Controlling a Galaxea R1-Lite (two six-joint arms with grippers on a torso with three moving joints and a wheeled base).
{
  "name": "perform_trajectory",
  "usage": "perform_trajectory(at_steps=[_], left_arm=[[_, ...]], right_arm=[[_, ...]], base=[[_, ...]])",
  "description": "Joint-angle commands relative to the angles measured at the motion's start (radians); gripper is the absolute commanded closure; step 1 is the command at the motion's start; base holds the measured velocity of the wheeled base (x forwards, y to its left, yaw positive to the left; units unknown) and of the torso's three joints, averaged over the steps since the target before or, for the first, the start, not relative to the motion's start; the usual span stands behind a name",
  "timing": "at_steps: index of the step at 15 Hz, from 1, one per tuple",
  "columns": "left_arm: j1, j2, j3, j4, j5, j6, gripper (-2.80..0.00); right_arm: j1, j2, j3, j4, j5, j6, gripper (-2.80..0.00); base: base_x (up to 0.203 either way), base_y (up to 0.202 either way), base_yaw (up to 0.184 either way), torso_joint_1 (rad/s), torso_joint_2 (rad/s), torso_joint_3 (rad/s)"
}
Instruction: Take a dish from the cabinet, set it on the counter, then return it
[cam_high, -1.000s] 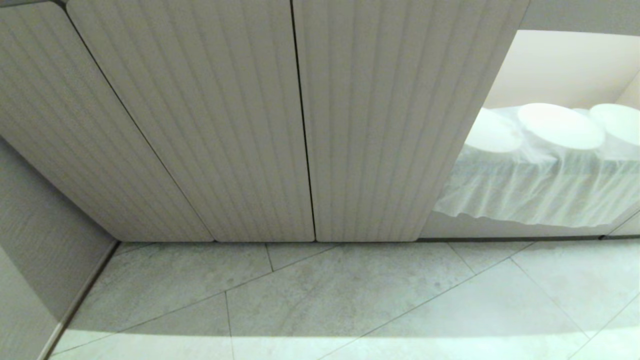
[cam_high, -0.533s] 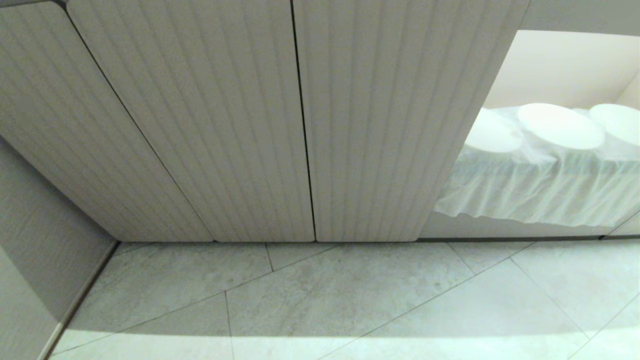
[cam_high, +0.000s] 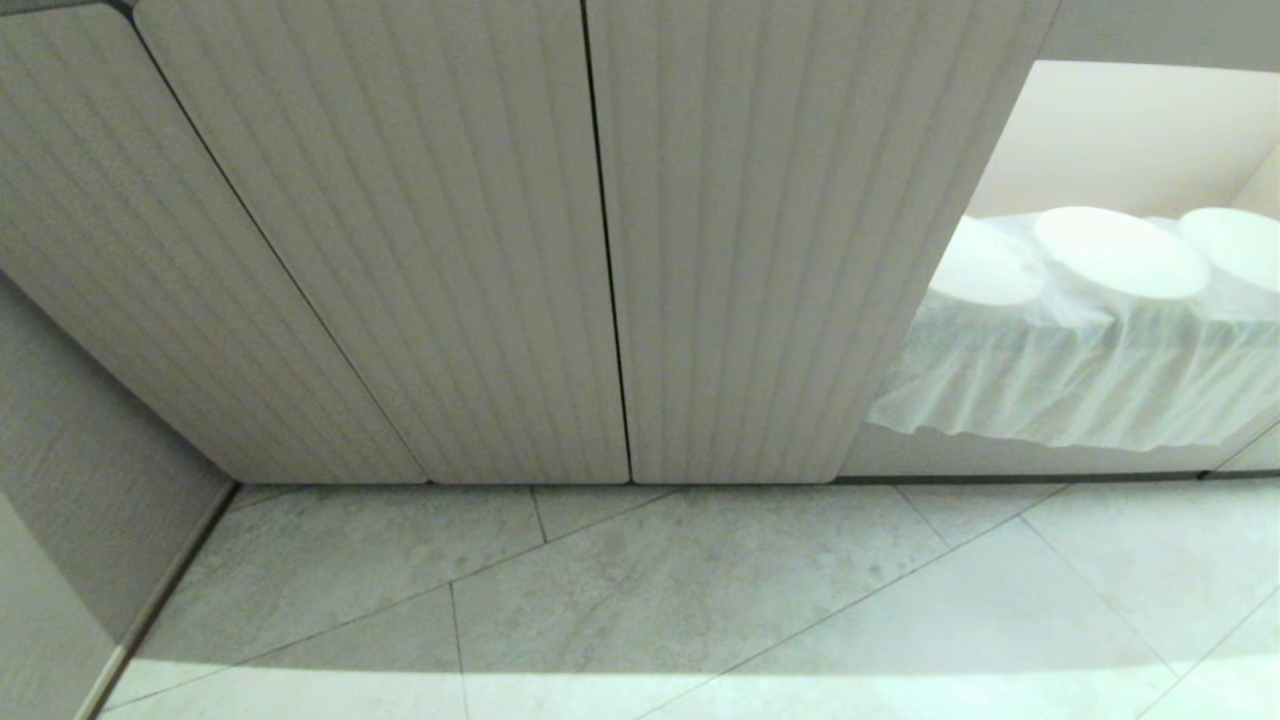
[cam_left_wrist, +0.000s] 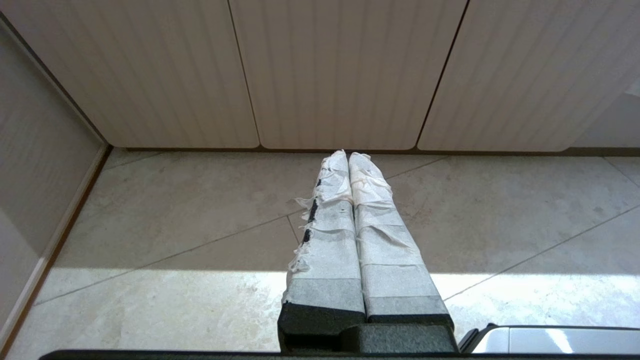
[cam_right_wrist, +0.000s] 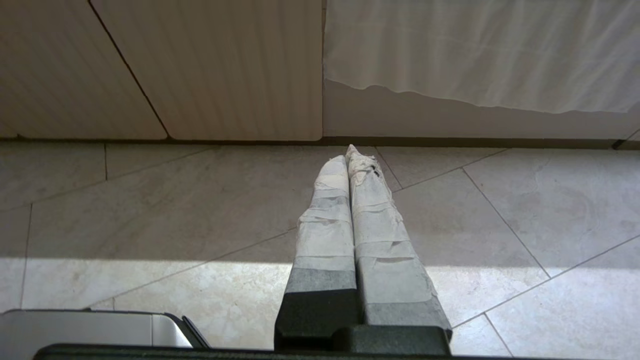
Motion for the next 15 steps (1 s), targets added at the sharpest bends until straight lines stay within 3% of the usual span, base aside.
perform_trajectory(at_steps=[1,9,15], left_arm=[[0.0,0.0,0.0,-0.001,0.0,0.0,0.0],[0.0,0.0,0.0,-0.001,0.0,0.0,0.0],[0.0,0.0,0.0,-0.001,0.0,0.0,0.0]], right_arm=[[0.001,-0.002,-0.001,-0.001,-0.002,0.007,0.0],[0.0,-0.002,-0.001,-0.001,-0.002,0.014,0.0],[0.0,-0.002,-0.001,0.0,-0.001,-0.064,0.0]], base=[[0.0,0.0,0.0,0.0,0.0,0.0],[0.0,0.0,0.0,0.0,0.0,0.0],[0.0,0.0,0.0,0.0,0.0,0.0]])
